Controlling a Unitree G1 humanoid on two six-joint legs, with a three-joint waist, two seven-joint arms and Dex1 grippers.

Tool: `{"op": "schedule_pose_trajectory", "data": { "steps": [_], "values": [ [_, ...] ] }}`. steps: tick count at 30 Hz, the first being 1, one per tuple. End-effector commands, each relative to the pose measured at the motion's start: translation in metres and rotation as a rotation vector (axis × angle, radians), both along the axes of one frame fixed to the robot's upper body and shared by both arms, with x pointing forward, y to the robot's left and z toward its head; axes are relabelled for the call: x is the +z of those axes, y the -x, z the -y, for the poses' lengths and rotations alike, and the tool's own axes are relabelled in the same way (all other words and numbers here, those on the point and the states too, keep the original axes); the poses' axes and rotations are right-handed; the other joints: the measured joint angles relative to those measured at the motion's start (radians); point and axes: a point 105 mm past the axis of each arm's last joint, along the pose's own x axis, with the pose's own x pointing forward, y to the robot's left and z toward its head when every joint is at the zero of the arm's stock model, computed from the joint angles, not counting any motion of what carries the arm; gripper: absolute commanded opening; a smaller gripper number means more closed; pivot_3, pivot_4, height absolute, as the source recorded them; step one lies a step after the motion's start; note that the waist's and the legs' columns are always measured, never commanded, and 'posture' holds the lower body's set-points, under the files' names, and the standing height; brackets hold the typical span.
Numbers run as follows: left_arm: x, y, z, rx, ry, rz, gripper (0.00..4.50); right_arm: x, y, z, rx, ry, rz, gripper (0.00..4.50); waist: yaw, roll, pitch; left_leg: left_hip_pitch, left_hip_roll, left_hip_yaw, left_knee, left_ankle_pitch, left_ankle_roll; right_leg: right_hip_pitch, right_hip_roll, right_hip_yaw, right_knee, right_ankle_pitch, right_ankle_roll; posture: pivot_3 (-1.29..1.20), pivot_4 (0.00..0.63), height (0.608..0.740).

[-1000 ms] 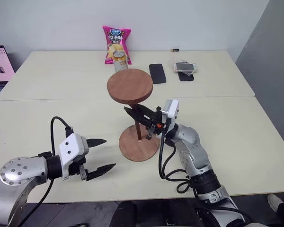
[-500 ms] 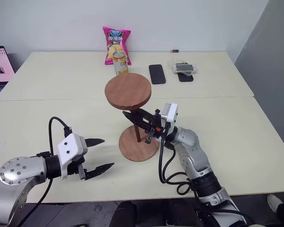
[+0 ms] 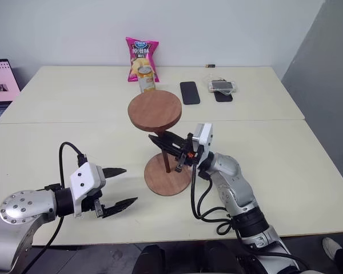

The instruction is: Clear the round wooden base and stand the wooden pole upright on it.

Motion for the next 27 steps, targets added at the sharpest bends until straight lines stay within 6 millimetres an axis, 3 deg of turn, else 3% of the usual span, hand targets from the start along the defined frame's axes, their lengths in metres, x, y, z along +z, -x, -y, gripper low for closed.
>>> {"op": "schedule_pose_trajectory", "data": {
  "steps": [1, 7, 17, 27],
  "values": [
    [0.003, 0.000, -0.001, -0.008, -0.007, 0.032, 4.50, -0.017, 0.003, -0.006, 0.034, 0.071, -0.026, 0.24, 0.000, 0.000, 0.000, 0.000, 0.000, 0.000, 0.000, 0.000, 0.000, 0.000, 0.000, 0.000, 0.000, 0.000, 0.000, 0.00, 0.150, 0.740],
    [0.001, 0.000, -0.003, -0.004, -0.010, 0.035, 4.50, -0.020, 0.002, -0.007, 0.030, 0.087, -0.023, 0.24, -0.001, 0.000, 0.000, 0.000, 0.000, 0.000, 0.000, 0.000, 0.000, 0.000, 0.000, 0.000, 0.000, 0.000, 0.000, 0.00, 0.150, 0.740],
    [-0.001, -0.001, -0.004, -0.005, -0.003, 0.041, 4.50, -0.051, -0.010, 0.011, -0.025, 0.139, -0.162, 0.24, 0.000, 0.001, -0.001, 0.000, 0.000, 0.000, 0.000, 0.000, 0.000, 0.000, 0.000, 0.000, 0.000, 0.000, 0.000, 0.00, 0.150, 0.740],
    [0.006, -0.003, 0.000, -0.022, 0.019, 0.058, 4.50, -0.070, -0.009, 0.010, -0.016, 0.248, -0.216, 0.24, 0.001, 0.007, -0.013, 0.004, 0.000, 0.000, 0.000, 0.000, 0.000, 0.004, 0.000, 0.000, -0.001, 0.000, 0.000, 0.00, 0.150, 0.740]
  ]
}}
